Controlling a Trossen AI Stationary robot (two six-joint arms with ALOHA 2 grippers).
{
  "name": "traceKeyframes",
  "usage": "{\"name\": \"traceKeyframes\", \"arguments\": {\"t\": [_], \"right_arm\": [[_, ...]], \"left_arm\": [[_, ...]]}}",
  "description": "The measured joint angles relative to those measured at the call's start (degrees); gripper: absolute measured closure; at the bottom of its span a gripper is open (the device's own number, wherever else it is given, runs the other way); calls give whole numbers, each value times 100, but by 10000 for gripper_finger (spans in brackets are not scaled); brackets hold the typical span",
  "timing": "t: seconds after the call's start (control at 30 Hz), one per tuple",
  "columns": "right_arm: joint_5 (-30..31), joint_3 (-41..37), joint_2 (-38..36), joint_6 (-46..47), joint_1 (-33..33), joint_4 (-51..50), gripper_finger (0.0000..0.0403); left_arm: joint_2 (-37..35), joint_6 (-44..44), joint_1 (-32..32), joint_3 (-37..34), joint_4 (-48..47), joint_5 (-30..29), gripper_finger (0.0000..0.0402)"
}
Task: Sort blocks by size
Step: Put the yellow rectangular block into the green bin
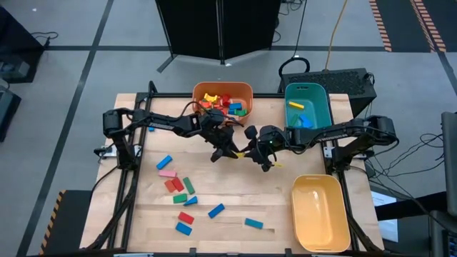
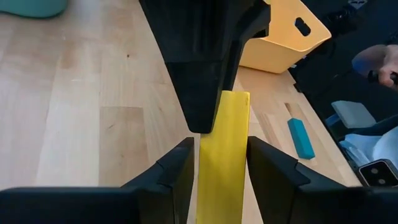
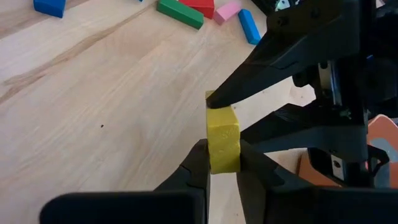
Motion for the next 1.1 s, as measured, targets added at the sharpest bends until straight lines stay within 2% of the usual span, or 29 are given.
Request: {"name": "traceKeyframes", "arguments": {"t": [0.23,0.5,0.73,1.1], "right_arm": [[451,0,-2,241,17,-253,365],[1126,0,-162,483,15,-1169,365],[1766,0,-750,990,4,-1975,365],[2831,0,-1938,1707,-256,-3373,364]], "left_arm": [[-66,387,82,2,-289,-144,260],[-202,454,353,0,-1368,-214,260],[-503,796,382,2,-2392,-1365,260],[-1206,759,197,-4,-3747,-2491,259]]}}
